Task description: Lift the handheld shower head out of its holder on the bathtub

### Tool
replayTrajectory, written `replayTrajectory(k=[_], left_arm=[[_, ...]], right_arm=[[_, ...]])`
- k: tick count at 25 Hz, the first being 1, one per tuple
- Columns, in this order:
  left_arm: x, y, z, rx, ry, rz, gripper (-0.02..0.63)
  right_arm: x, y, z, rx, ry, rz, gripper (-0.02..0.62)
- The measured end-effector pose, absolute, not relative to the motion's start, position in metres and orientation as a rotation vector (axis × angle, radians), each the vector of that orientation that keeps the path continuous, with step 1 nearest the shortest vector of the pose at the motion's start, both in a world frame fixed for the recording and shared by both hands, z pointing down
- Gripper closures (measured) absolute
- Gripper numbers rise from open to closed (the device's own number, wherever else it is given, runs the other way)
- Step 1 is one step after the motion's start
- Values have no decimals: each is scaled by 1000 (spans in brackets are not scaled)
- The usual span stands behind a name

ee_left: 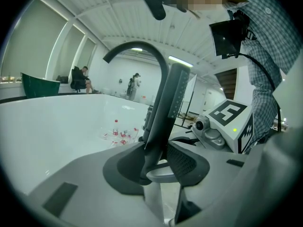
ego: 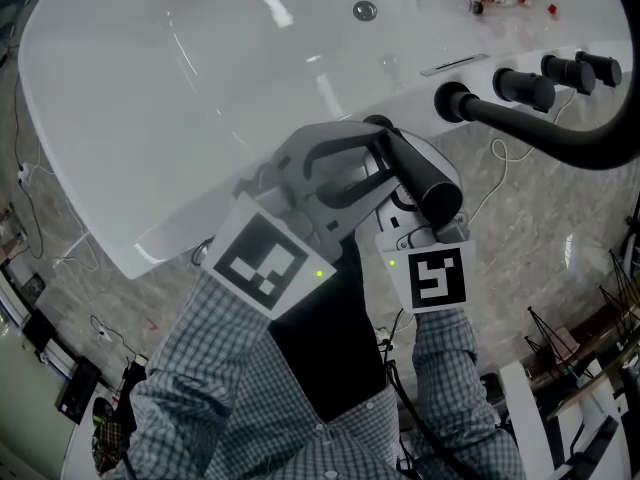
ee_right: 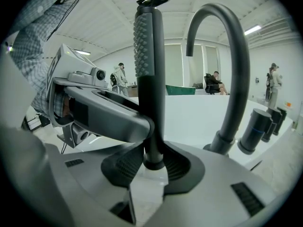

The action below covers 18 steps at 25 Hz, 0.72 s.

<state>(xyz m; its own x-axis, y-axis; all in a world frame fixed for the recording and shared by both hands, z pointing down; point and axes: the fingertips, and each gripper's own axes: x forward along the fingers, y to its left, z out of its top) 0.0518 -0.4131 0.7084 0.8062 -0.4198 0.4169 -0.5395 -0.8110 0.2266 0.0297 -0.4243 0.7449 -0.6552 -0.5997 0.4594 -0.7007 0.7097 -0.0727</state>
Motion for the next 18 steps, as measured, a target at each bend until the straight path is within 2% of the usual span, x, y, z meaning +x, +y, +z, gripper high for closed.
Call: replayTrajectory(k=[18], left_arm=[[51,-416,668,2719,-726,517,468]], right_arm=[[31,-428,702,1020,-2534,307,468]])
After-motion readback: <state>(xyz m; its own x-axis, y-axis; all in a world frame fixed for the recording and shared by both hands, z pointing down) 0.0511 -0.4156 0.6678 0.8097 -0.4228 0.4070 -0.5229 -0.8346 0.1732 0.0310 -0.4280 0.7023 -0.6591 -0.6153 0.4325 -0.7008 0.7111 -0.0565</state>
